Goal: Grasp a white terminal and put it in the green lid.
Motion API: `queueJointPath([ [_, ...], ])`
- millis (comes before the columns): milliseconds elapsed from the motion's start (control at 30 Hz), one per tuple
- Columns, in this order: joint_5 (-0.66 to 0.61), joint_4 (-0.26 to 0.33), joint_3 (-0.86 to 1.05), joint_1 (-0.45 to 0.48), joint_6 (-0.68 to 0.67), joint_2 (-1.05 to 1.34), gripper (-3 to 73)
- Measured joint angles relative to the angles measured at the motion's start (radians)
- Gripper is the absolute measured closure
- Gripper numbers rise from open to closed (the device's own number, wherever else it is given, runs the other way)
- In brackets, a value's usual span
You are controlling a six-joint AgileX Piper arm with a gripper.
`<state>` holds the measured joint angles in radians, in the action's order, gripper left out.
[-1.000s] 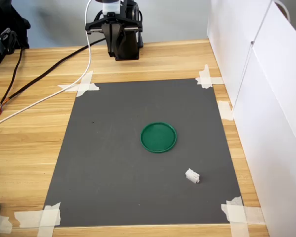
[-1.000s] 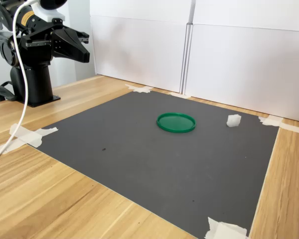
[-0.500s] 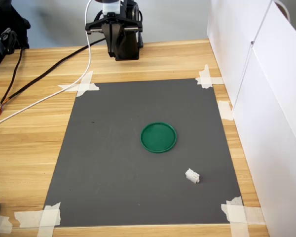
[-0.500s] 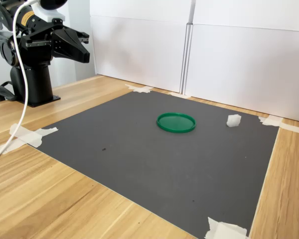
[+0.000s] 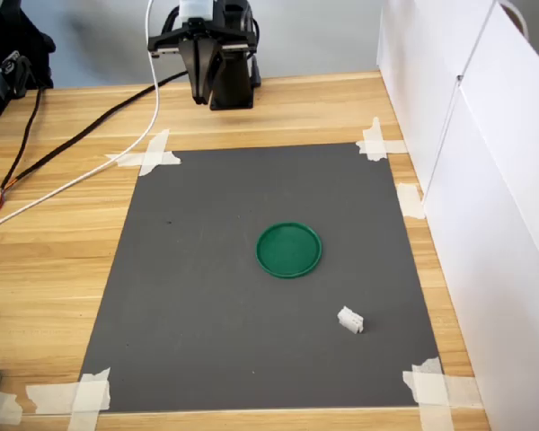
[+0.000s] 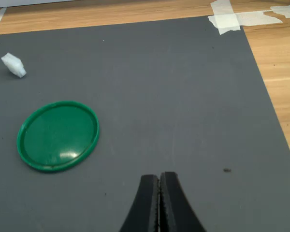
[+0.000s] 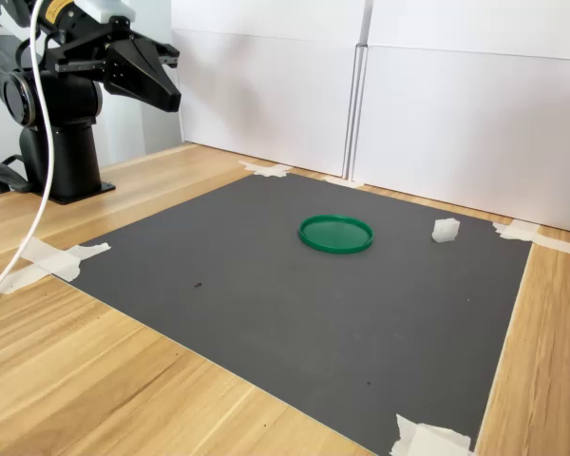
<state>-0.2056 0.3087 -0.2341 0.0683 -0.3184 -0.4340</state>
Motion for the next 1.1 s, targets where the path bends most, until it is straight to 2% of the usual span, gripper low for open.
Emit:
queueJointPath([
  [333,0.009,0.001,-0.192,0.0,0.0,-0.352,71.6],
  [433,-0.025,0.0,-0.277,0.0,-0.014,-0.442,71.6],
  [733,-0.268,-0.019,-0.592,0.0,-0.122,-0.694,71.6],
  [900,-0.419,-0.039,-0.765,0.0,-0.248,-0.831,71.6],
  [1100,-0.601,-0.031,-0.955,-0.006,-0.372,-0.959,71.6],
])
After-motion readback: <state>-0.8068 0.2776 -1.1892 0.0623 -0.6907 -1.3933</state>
